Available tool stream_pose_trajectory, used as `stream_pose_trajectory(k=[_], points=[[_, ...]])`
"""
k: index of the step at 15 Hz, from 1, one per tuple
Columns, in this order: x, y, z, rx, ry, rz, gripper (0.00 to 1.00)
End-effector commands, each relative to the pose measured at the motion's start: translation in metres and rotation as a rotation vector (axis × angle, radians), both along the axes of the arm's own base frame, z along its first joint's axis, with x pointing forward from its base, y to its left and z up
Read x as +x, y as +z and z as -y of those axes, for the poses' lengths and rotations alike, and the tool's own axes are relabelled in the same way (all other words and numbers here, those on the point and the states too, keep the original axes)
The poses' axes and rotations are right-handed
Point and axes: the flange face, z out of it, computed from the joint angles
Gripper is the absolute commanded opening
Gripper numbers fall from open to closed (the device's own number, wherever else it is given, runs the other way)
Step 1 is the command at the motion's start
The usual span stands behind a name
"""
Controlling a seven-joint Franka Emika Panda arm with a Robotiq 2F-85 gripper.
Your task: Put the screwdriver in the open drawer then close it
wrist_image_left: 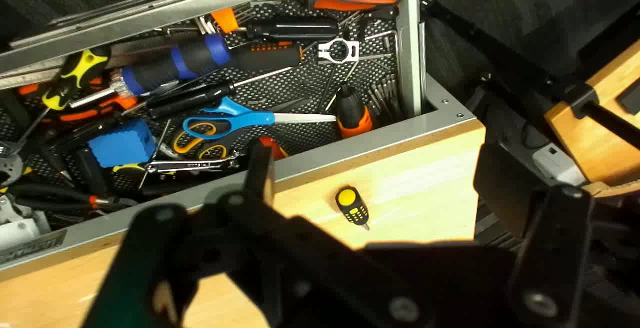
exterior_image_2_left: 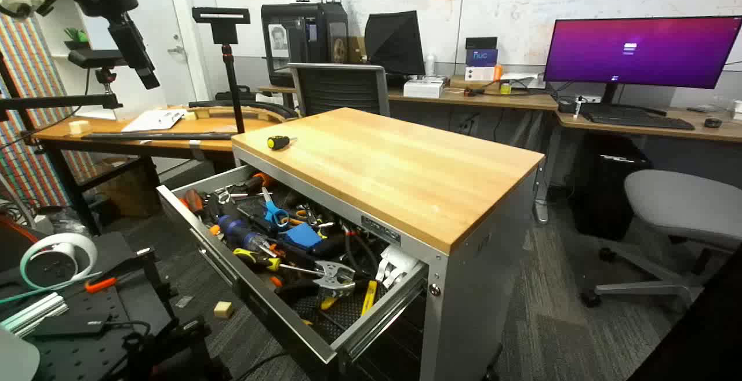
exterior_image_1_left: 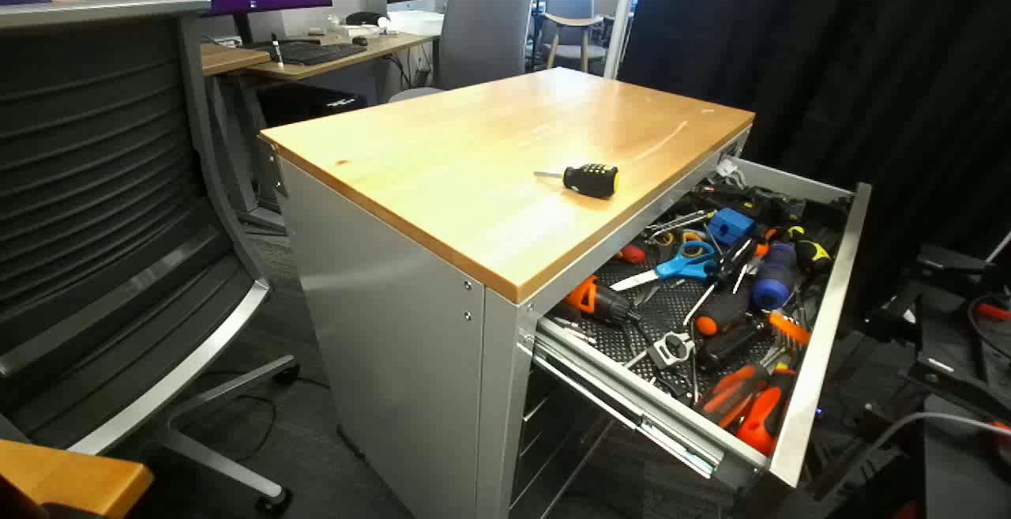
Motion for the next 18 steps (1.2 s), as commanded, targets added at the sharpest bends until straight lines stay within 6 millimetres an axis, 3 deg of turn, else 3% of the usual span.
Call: stream_pose_trajectory(k=[1,4,5,9,14,18], points=[[0.0,0.001,0.0,0.0,0.0,-0.001,1.0],[0.0,0.002,0.0,0.0,0.001,0.001,1.0],[0.009,-0.002,0.004,0.02,0.009,0.0,1.0],[0.07,-0.036,0.017,0.054,0.04,0.004,1.0],[0.127,-0.087,0.001,-0.011,0.148,-0.087,1.0],[0.177,-0.123,-0.023,-0.113,0.248,-0.148,1.0]])
